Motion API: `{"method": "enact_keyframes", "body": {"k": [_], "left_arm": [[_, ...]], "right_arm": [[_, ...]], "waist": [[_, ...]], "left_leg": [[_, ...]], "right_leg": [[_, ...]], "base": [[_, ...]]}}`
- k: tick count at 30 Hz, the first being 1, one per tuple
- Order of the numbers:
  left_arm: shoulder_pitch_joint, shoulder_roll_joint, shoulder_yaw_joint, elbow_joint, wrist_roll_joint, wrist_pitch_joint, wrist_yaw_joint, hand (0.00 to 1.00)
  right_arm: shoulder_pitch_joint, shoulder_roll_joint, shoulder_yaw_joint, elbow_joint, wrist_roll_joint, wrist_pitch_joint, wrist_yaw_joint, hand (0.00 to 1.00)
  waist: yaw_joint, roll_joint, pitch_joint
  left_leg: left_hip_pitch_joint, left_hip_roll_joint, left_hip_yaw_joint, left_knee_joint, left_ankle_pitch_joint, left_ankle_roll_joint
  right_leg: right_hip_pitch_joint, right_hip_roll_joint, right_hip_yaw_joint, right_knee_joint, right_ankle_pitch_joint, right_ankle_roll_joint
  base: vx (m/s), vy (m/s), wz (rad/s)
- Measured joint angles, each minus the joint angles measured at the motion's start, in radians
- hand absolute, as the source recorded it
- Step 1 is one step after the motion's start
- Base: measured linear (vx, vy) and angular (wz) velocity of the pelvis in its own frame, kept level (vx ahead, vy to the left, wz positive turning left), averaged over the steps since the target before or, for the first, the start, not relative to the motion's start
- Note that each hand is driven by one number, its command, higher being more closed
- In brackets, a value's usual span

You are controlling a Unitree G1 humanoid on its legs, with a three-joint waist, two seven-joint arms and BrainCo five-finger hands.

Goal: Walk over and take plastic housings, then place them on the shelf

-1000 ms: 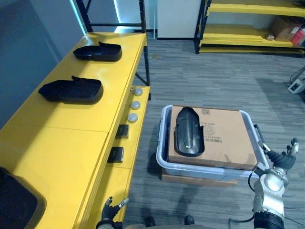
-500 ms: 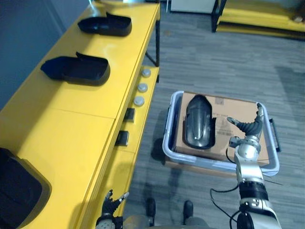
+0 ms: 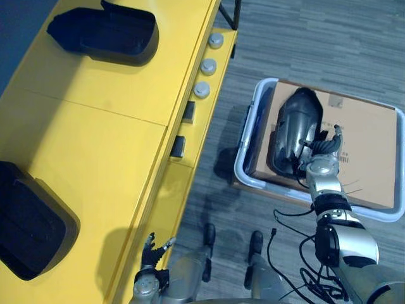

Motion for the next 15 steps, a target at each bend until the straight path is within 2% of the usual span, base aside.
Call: {"method": "enact_keyframes", "body": {"k": [5, 8, 9, 15], "left_arm": [[-0.018, 0.001, -0.018, 0.010, -0.005, 0.010, 0.000, 0.00], [-0.018, 0.002, -0.017, 0.010, -0.006, 0.012, 0.000, 0.00], [-0.019, 0.003, -0.018, 0.010, -0.006, 0.012, 0.000, 0.00], [-0.043, 0.010, -0.023, 0.041, -0.006, 0.022, -0.001, 0.00]], "right_arm": [[-0.054, -0.053, -0.001, 0.064, 0.000, 0.012, 0.007, 1.00], [-0.054, -0.052, -0.001, 0.077, 0.004, 0.012, 0.032, 1.00], [-0.053, -0.046, 0.000, 0.090, 0.007, 0.012, 0.043, 1.00], [-0.047, -0.008, 0.008, 0.092, 0.035, 0.010, 0.049, 1.00]], "waist": [[-0.001, -0.002, 0.007], [0.000, -0.005, 0.009], [0.000, -0.008, 0.010], [0.000, -0.014, 0.014]], "left_leg": [[-0.009, 0.003, -0.027, -0.042, 0.042, -0.016], [-0.005, 0.007, -0.028, -0.048, 0.048, -0.021], [0.006, 0.008, -0.027, -0.064, 0.055, -0.028], [0.054, 0.021, -0.014, -0.136, 0.086, -0.040]], "right_leg": [[-0.015, 0.004, -0.026, -0.001, 0.002, -0.003], [-0.014, 0.009, -0.027, -0.001, 0.000, -0.006], [-0.011, 0.010, -0.026, -0.001, -0.008, -0.018], [-0.002, 0.021, -0.010, 0.000, -0.029, -0.038]], "base": [[-0.01, -0.040, 0.14], [-0.01, -0.038, 0.00], [-0.01, -0.048, -0.07], [-0.01, -0.040, -0.08]]}}
